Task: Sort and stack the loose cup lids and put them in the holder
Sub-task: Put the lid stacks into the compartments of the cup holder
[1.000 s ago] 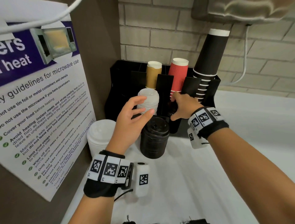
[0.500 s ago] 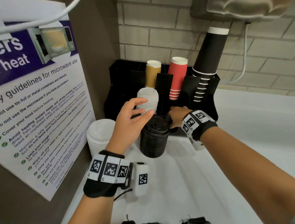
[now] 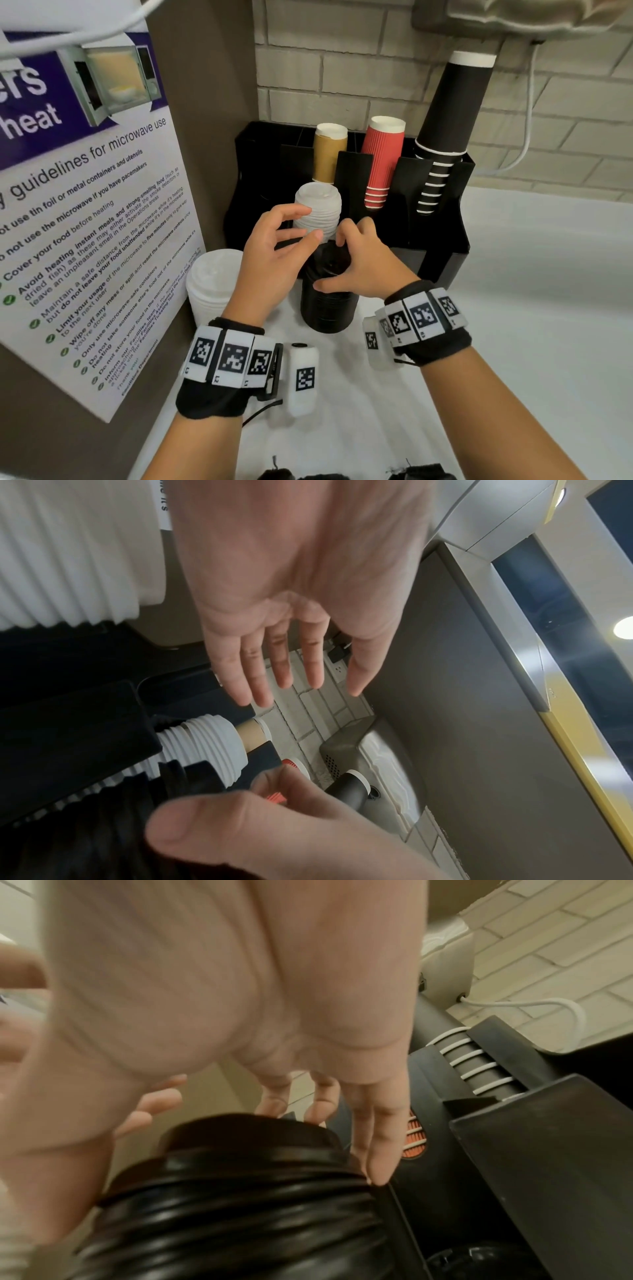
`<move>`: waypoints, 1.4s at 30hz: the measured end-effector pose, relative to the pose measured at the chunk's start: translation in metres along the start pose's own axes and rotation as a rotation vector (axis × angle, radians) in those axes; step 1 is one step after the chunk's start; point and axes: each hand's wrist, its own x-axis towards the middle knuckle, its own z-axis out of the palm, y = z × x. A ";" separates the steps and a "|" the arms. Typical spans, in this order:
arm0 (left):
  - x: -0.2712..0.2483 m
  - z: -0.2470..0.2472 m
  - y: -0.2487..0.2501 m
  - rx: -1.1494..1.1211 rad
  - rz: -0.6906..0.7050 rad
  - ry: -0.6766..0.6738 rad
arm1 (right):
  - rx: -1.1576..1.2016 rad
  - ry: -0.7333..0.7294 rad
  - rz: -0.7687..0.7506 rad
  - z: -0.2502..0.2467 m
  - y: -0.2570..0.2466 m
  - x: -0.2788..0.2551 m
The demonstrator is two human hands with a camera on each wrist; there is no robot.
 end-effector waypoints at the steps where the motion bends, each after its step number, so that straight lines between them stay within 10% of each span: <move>1: 0.000 0.000 0.000 0.004 0.001 0.002 | -0.005 0.001 -0.001 0.002 0.000 0.000; 16: -0.002 0.001 0.001 -0.031 -0.050 -0.112 | 0.412 0.248 -0.027 -0.021 -0.006 -0.004; 26: -0.002 0.010 -0.009 -0.098 0.011 -0.237 | 0.775 -0.127 -0.110 -0.031 -0.027 -0.015; 42: -0.003 0.011 -0.008 -0.071 0.025 -0.230 | 0.781 -0.076 -0.132 -0.048 -0.017 -0.025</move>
